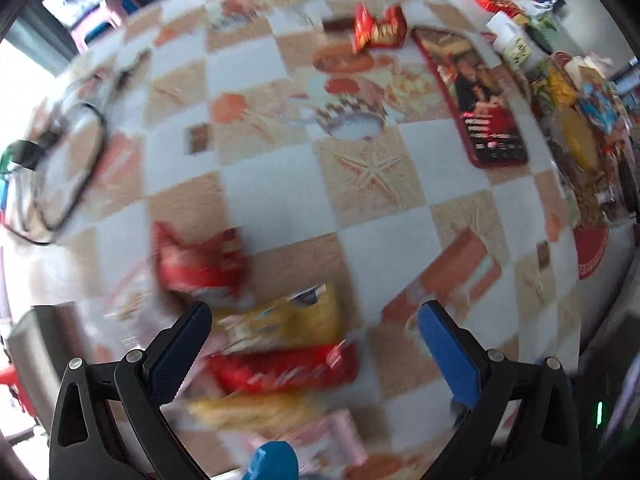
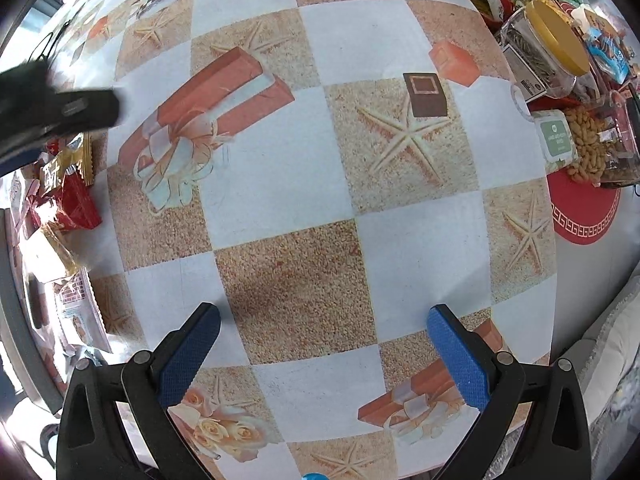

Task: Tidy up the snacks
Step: 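Move both tools toward the pile of snack packets, then grasp the pink Crispy Cranberry packet with the right tool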

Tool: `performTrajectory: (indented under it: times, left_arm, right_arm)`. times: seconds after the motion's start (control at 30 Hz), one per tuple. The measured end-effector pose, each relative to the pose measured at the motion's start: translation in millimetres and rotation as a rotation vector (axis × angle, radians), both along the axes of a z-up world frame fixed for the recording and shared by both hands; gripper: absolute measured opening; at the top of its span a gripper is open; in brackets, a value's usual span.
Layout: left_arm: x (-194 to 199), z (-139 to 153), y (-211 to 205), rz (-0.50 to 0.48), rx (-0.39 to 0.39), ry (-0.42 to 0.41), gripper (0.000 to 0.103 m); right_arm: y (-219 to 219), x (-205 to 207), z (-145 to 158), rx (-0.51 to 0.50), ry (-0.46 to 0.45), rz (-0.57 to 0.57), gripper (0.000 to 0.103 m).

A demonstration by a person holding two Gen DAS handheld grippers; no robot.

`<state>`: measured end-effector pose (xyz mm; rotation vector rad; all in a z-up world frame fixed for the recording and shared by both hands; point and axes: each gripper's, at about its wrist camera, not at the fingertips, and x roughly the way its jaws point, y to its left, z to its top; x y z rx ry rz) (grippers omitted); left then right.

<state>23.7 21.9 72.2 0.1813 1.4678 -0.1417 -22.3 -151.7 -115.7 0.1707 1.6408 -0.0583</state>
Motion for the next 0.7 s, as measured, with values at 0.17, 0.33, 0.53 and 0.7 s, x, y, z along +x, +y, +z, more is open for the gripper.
performTrajectory:
  times: [0.17, 0.33, 0.53, 0.7]
  left_arm:
    - [-19, 10, 52, 0.008, 0.088, -0.070, 0.103]
    - [-65, -19, 128, 0.045, 0.104, 0.030, 0.103]
    - [-90, -50, 153, 0.030, 0.152, 0.106, 0.103]
    - [-83, -78, 167, 0.071, 0.139, 0.128, 0.103]
  right_arm:
    - [8, -9, 4, 0.029, -0.011, 0.000, 0.103]
    - [10, -13, 6, 0.018, -0.021, 0.004, 0.103]
    - [11, -16, 7, 0.004, -0.022, 0.008, 0.103]
    - [10, -13, 6, -0.007, 0.002, 0.009, 0.103]
